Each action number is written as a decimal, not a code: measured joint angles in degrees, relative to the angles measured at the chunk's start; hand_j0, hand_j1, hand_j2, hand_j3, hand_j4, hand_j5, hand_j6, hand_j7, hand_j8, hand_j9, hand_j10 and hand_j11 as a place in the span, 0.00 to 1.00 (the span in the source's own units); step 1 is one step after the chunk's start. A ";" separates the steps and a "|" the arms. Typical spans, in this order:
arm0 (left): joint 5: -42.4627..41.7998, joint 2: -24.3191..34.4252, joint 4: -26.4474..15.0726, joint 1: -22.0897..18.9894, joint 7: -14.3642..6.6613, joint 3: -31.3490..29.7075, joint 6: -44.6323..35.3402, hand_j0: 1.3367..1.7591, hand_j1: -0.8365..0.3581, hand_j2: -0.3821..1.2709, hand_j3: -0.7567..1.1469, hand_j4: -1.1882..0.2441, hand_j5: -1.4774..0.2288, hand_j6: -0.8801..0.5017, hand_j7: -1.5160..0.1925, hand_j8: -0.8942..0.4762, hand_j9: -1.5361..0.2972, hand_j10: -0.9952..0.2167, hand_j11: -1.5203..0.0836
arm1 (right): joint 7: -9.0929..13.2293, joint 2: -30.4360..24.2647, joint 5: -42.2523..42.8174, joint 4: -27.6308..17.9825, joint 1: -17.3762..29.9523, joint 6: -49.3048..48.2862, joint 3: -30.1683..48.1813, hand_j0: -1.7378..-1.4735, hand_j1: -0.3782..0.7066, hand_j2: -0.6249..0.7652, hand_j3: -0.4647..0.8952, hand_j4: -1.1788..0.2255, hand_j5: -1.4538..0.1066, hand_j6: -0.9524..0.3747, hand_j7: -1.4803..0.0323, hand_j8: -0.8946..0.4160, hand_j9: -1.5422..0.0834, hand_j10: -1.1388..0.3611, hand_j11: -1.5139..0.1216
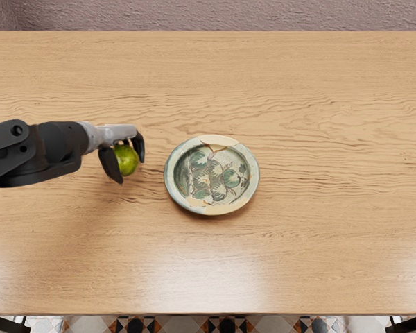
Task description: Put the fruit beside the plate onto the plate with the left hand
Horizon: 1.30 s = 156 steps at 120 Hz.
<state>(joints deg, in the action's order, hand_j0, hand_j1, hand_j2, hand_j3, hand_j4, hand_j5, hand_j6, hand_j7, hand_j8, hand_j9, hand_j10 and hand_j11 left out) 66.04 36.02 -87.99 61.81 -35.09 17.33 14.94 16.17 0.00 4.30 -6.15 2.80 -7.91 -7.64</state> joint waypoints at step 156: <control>-0.30 -23.77 11.49 0.50 0.07 6.28 -0.01 0.74 0.76 0.23 0.40 0.62 0.59 0.49 0.61 0.54 0.58 0.66 0.66 | 0.00 0.00 0.00 0.05 -0.61 0.00 0.00 0.30 0.03 0.45 0.34 0.84 0.93 0.72 0.98 0.68 0.95 0.76 0.93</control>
<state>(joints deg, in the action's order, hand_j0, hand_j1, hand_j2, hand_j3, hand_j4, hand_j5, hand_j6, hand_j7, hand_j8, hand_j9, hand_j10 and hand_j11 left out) 65.74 12.25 -76.50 62.30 -35.02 23.61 14.93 16.17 0.00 4.30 -6.11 2.20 -7.91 -7.64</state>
